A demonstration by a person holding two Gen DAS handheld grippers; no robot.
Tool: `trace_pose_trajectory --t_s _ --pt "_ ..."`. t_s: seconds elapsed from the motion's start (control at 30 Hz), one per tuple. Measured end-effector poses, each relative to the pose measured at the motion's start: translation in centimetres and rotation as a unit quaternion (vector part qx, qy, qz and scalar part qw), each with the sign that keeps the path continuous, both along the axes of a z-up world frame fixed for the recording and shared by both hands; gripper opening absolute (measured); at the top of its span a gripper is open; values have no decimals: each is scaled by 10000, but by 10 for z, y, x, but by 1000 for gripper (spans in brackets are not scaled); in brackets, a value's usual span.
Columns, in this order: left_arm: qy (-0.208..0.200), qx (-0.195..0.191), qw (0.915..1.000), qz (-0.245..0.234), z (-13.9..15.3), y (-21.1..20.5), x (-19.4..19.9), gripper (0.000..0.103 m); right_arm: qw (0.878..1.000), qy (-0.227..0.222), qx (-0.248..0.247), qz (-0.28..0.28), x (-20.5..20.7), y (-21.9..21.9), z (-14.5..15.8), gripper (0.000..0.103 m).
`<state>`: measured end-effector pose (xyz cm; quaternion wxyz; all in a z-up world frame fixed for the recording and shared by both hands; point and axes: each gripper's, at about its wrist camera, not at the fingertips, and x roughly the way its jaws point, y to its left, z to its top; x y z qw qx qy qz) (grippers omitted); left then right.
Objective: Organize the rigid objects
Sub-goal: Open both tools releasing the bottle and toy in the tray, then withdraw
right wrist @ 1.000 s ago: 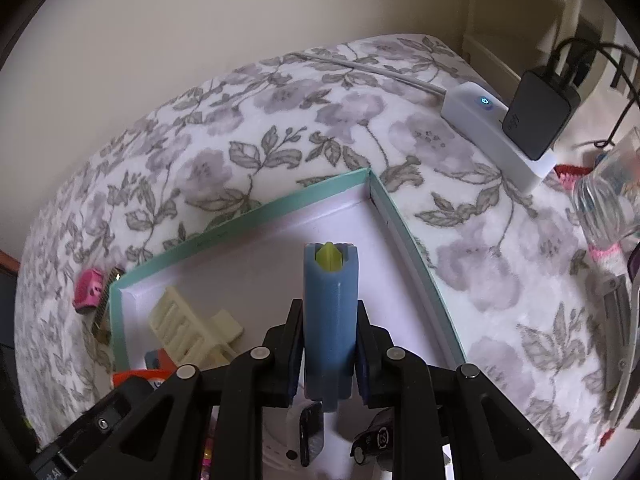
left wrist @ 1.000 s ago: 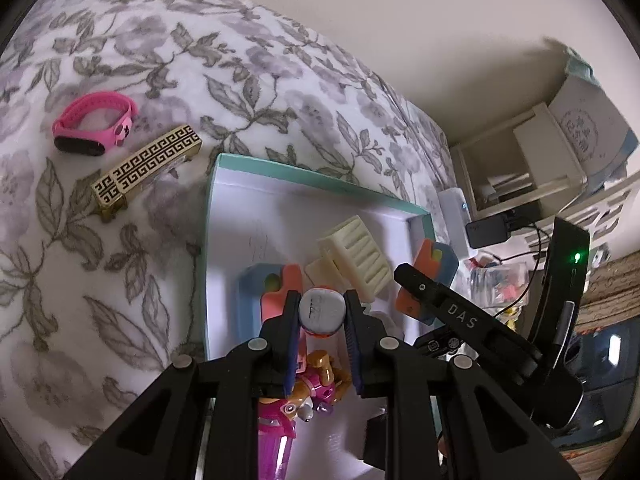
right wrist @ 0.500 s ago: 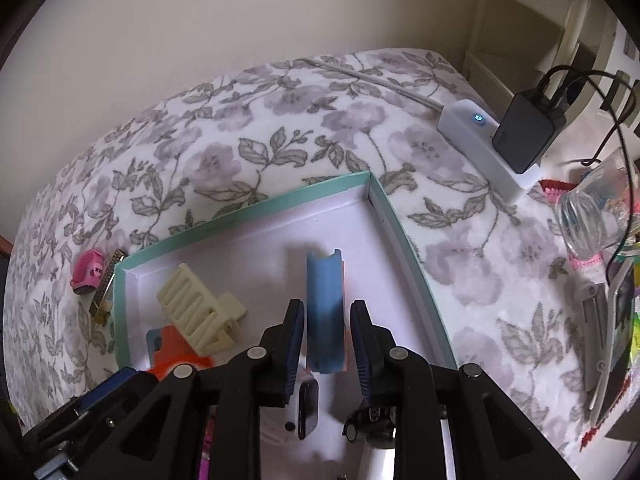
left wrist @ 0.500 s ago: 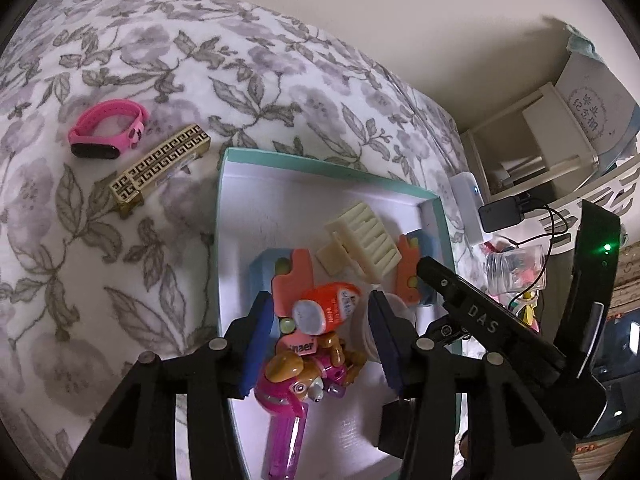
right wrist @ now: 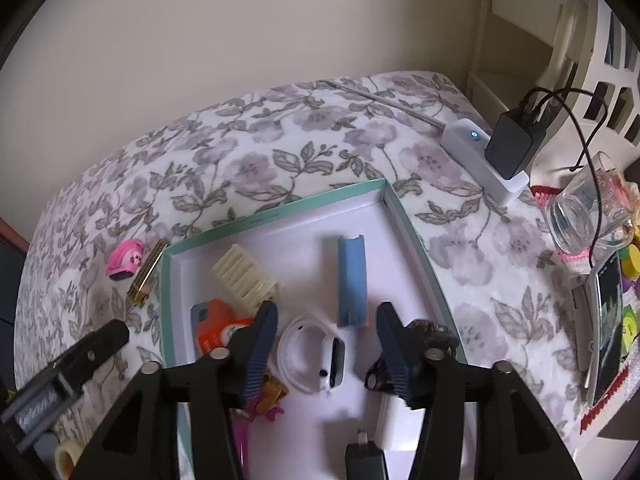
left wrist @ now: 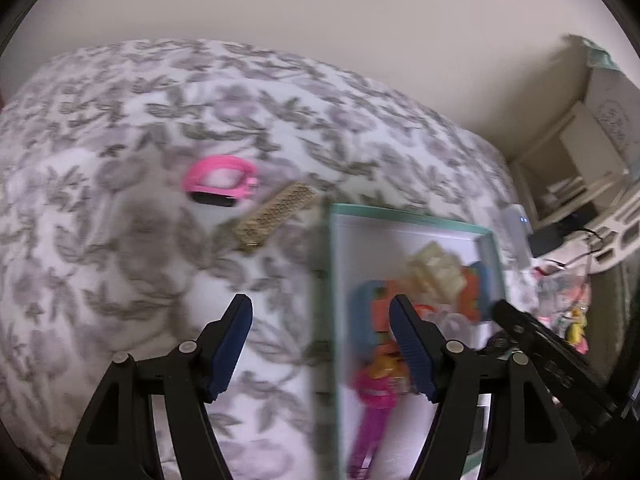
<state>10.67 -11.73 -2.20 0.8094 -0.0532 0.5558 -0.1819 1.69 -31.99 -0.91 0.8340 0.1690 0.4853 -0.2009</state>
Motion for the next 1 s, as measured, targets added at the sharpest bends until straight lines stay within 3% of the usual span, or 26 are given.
trace_pose_trajectory --t_s 0.07,0.13,0.17,0.4,0.47,0.63,1.0 --pt "-46 131 9999 96 0 8 1 74 10000 -30 -72 24 -4 4 3 65" --pt "-89 225 9996 163 1 14 2 91 9999 -66 -140 34 -7 9 6 69" --pt "-127 250 9994 208 2 17 3 93 9998 -95 -163 40 -8 11 7 71" --pt "-202 371 9979 492 2 32 8 93 9996 -152 -206 113 -12 23 6 81" --pt "-202 436 9972 576 2 36 10 93 9994 -217 -211 155 -11 26 6 90" --pt "-138 515 9951 829 -2 51 17 93 9989 -377 -85 277 -6 32 4 100" --pt "-28 416 9902 1335 -8 87 34 94 9963 -577 -34 636 11 59 0 103"
